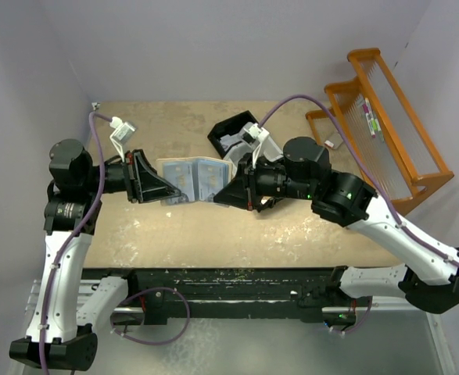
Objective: Take the credit cards out of the card holder
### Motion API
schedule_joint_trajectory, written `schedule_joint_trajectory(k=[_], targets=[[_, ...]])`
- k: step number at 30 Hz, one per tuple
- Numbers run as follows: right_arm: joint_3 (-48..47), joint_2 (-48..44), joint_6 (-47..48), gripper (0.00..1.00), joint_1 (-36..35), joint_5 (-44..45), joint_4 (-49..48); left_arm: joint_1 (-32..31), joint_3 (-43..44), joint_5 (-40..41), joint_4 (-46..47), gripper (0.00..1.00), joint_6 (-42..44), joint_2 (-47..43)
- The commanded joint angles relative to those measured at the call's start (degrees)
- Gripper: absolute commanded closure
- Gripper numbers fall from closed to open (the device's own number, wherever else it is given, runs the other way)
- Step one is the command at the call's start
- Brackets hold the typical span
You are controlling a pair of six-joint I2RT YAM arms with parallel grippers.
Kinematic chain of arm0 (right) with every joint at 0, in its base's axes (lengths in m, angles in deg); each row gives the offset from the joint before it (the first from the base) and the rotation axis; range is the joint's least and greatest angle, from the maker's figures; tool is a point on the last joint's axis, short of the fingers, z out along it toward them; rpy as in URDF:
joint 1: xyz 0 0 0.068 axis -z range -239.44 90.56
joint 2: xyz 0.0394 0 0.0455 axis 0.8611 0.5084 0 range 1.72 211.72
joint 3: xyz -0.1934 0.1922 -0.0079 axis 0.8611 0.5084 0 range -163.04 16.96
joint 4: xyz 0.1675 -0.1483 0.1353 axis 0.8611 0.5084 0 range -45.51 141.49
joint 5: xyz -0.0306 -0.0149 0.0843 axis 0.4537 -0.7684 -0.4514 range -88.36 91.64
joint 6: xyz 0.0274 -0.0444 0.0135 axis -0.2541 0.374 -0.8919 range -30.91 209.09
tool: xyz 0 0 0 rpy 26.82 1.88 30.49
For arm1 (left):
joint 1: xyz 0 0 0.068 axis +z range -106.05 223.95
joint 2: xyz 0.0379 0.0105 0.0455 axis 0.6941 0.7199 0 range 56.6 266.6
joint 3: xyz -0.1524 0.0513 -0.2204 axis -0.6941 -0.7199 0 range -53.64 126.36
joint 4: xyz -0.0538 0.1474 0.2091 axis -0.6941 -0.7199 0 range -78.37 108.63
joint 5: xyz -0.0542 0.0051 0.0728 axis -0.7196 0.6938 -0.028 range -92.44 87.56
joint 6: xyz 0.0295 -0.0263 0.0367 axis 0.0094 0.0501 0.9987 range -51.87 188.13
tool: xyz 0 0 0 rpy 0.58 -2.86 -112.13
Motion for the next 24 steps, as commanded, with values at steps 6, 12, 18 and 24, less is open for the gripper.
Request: schedule_joint_trajectory(k=[6, 12, 18, 24], targets=[[1.4, -0.4, -1.2, 1.00, 1.9, -9.5, -8.4, 0.5, -0.4, -5.3, 6.7, 0.74, -4.7, -0.7], [3.2, 0.1, -2.2, 0.94, 5.0, -15.3, -10.7, 0.5, 0.7, -5.5, 4.0, 0.90, -2.0, -0.4], [4.4, 3.6, -4.3, 0.50, 12.1, -25.8, -13.8, 0.5, 4.4, -3.4, -5.7, 0.99, 7.0, 0.7], [4.7, 7.0, -3.3, 0.25, 19.2, -30.4, -13.7, 0.6, 10.6, 10.7, -24.8, 1.00, 23.7, 4.6]])
